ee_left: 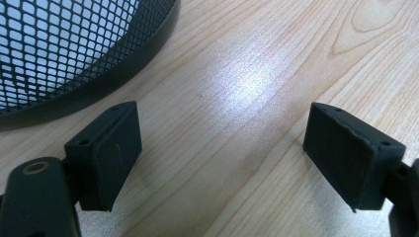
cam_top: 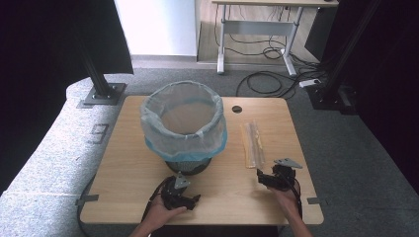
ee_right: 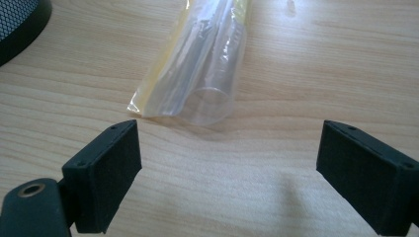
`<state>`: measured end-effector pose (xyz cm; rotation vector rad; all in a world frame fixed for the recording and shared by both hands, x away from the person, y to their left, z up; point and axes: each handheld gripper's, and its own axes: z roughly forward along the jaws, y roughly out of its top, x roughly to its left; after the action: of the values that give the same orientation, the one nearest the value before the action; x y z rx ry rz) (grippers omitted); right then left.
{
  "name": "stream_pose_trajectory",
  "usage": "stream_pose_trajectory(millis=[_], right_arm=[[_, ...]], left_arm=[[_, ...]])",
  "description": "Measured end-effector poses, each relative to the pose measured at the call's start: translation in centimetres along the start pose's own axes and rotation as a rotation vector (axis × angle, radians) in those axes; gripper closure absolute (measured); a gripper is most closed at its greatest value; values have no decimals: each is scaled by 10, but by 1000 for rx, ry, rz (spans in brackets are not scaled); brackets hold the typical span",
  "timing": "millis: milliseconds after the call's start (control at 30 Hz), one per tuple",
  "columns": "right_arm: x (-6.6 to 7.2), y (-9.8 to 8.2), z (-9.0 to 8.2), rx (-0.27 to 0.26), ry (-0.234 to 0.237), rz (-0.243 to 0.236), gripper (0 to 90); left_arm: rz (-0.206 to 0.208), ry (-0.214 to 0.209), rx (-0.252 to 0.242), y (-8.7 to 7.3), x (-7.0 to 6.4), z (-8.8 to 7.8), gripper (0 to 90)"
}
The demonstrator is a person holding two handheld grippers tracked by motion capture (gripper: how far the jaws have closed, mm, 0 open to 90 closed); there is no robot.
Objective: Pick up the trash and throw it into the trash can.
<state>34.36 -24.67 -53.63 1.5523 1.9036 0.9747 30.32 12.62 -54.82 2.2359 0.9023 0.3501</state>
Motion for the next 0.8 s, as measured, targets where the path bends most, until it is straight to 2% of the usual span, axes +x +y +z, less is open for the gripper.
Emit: stream_pose_trajectory(millis=[333,633,800], right_arm=[[1,9,4,-19,2,-7,94],[-2,18,4,-43,8,16,94],[4,23,4,-49,21,6,94]], left_arm=[[-1,0,1,0,0,0,147],[0,0,1,0,0,0,147],[-1,0,1,0,0,0,147]])
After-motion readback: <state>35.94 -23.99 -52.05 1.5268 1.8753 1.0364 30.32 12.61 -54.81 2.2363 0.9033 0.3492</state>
